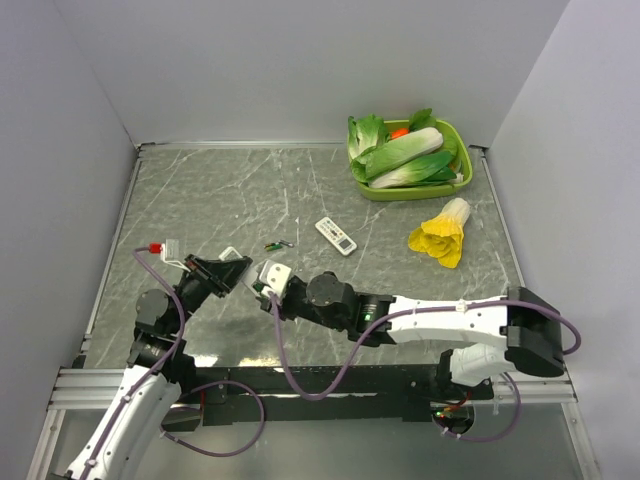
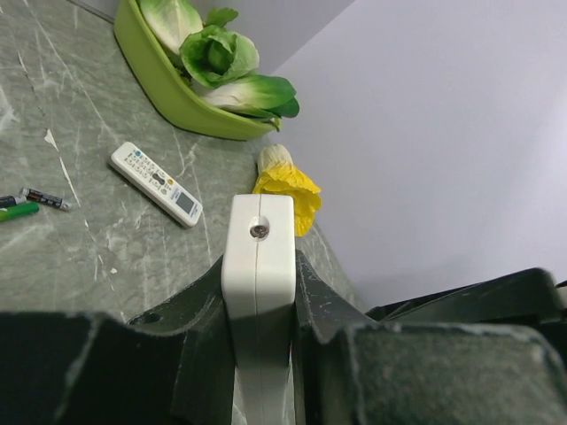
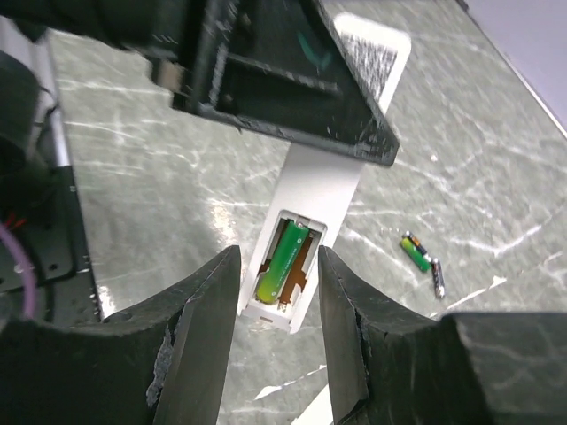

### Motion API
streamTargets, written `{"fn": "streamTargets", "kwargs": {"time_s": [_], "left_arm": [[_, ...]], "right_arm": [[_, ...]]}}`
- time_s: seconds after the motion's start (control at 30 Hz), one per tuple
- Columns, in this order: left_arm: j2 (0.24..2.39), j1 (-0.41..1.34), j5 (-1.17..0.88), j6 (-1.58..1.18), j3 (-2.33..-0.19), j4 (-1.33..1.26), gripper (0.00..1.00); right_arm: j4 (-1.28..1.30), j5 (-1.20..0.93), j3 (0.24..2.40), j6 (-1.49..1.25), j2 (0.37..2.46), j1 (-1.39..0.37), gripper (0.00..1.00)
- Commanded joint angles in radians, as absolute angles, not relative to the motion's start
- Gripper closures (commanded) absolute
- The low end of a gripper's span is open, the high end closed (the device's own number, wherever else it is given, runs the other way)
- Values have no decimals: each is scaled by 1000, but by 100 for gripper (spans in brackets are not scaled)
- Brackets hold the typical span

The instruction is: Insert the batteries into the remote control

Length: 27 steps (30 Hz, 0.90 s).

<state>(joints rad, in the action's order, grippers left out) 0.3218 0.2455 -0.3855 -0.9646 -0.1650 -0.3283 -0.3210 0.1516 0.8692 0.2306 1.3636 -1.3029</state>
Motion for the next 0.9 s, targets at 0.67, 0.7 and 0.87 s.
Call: {"fn": "streamTargets", "kwargs": {"time_s": [0.67,0.7,0.87], "left_arm": [[253,249,-235,-991,-209,-275,97],[246,250,-229,-992,-207,-275,96],[230,250,-209,-1006,-196,-281,96]], "right_arm": [[-618,348,859,160,1545,-1324,49],[-627,350,848,166,1551,-1325,49],[-718,325,822,187,1565,-1324,52]]}}
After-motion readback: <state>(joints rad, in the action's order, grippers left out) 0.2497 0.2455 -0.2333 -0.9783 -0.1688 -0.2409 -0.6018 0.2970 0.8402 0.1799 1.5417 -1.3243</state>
